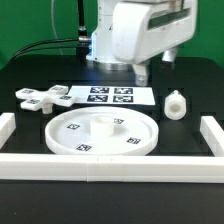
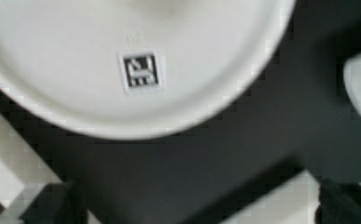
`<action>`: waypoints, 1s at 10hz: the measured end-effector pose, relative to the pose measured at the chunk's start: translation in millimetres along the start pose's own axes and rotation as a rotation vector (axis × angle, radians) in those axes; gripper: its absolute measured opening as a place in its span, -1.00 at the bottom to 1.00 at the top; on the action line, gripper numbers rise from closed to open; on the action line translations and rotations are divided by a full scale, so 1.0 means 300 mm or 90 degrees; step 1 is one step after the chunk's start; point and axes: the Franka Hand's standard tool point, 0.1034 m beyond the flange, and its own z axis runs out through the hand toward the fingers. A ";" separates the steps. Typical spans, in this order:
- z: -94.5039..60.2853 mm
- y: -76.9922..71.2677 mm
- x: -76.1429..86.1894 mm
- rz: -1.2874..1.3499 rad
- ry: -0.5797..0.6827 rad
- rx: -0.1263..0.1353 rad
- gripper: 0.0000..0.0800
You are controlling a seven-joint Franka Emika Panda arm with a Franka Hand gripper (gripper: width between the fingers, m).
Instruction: Assemble round table
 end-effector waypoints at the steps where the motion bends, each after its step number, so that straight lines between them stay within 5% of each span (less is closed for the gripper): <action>1: 0.045 0.020 -0.046 -0.031 0.009 -0.009 0.62; 4: 0.186 0.128 -0.182 -0.072 0.022 -0.017 0.62; 10: 0.228 0.128 -0.182 -0.071 0.022 -0.013 0.62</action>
Offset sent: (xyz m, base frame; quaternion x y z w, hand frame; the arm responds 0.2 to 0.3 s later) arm 0.0327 -0.0431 -0.0396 0.0013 0.0548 -0.0645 0.9964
